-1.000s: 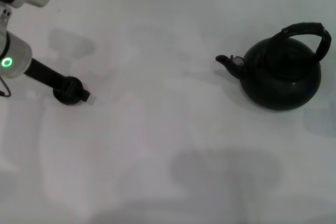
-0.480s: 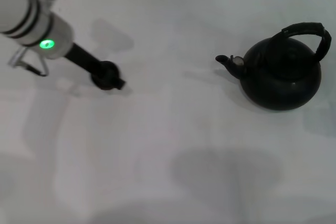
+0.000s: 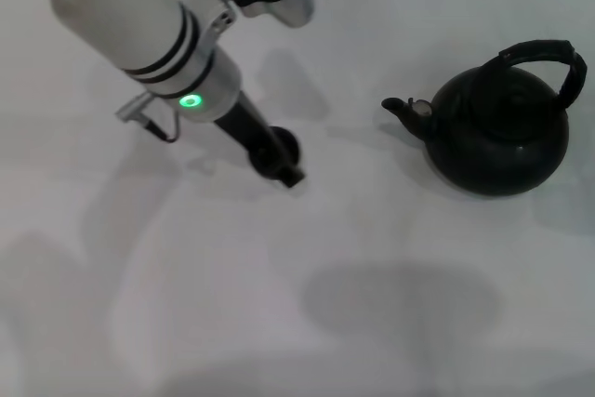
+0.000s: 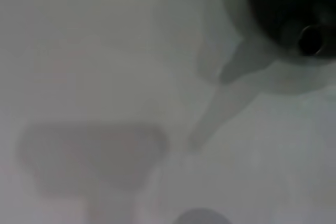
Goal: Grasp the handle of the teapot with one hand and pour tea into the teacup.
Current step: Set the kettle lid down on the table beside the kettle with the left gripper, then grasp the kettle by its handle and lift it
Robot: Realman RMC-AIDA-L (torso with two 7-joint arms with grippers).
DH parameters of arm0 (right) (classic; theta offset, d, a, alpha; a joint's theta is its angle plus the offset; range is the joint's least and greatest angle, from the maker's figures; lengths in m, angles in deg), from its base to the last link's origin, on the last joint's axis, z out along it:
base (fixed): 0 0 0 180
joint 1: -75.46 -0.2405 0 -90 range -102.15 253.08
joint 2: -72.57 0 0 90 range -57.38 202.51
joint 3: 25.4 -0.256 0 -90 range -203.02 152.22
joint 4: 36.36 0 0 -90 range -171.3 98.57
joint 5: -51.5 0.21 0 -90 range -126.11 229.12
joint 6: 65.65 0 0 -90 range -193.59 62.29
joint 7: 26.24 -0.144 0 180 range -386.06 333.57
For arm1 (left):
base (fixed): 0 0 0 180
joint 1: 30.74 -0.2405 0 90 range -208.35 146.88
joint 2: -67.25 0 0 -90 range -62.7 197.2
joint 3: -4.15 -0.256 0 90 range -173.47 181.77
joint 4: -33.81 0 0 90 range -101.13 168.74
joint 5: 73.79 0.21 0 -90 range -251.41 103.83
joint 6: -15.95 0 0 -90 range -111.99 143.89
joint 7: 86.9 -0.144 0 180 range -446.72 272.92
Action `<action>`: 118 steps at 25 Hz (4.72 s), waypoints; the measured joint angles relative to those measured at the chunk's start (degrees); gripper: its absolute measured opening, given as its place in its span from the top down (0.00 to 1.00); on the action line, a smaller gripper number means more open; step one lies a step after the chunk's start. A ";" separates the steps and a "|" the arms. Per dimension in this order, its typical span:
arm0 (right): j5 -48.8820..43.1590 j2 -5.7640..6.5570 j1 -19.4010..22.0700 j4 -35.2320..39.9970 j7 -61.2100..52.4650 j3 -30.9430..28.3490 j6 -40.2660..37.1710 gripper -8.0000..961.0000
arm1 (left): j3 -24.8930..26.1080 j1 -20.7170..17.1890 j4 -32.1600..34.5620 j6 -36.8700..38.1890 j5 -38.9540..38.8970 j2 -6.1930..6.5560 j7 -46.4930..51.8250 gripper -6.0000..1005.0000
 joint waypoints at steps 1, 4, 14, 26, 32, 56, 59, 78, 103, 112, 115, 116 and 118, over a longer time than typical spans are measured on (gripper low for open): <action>0.00 0.00 -0.04 0.00 0.00 0.00 -0.04 0.09 | -0.11 0.20 -0.19 0.64 -1.27 -0.02 -0.42 0.29; 0.00 0.00 -0.11 0.00 0.00 0.00 -0.10 0.09 | -0.19 0.43 -1.04 3.68 -3.15 -0.02 -1.55 0.29; 0.00 -0.09 -0.24 0.00 0.00 0.31 -0.17 0.09 | -0.44 3.91 -10.40 6.34 -11.16 -0.10 -6.71 0.29; 0.00 -0.09 -0.24 0.00 0.00 0.54 -0.16 0.09 | -0.52 3.78 -13.15 6.79 -10.96 0.02 -6.92 0.29; 0.00 -0.09 -0.24 0.00 0.00 0.58 -0.16 0.09 | -1.04 3.86 -13.38 7.68 -10.45 -0.11 -6.84 0.29; -0.08 -0.09 -0.18 0.02 -0.97 0.62 -0.15 0.09 | -1.36 4.64 -14.69 7.48 -9.65 -0.06 -5.36 0.29; -0.08 -0.09 -0.16 0.07 -1.07 0.62 -0.15 0.09 | -1.83 4.74 -14.71 7.37 -9.49 -0.03 -5.16 0.29; 0.01 -0.09 0.16 0.30 -1.32 0.51 -0.05 0.09 | -2.06 4.86 -14.23 6.70 -9.36 -0.04 -4.90 0.25; 0.00 -0.09 0.37 0.43 -1.41 0.10 0.29 0.09 | 8.67 -9.12 4.82 20.89 -24.28 0.08 -16.57 0.19; 0.48 -0.09 0.32 0.10 -1.96 0.16 0.30 0.09 | 12.78 -20.63 -4.76 29.57 -66.57 0.14 -49.61 0.19; 0.51 -0.07 0.27 -0.02 -3.20 0.15 0.56 0.09 | 14.29 -22.12 -10.29 28.32 -78.15 -0.01 -60.51 0.19; 0.51 -0.04 0.25 -0.04 -3.50 0.10 1.02 0.09 | 14.37 -22.69 -13.03 27.40 -84.01 -0.09 -66.11 0.19; 0.51 0.16 0.25 -0.07 -4.60 0.15 2.66 0.09 | 14.30 -23.12 -16.80 25.87 -91.90 -0.11 -74.52 0.19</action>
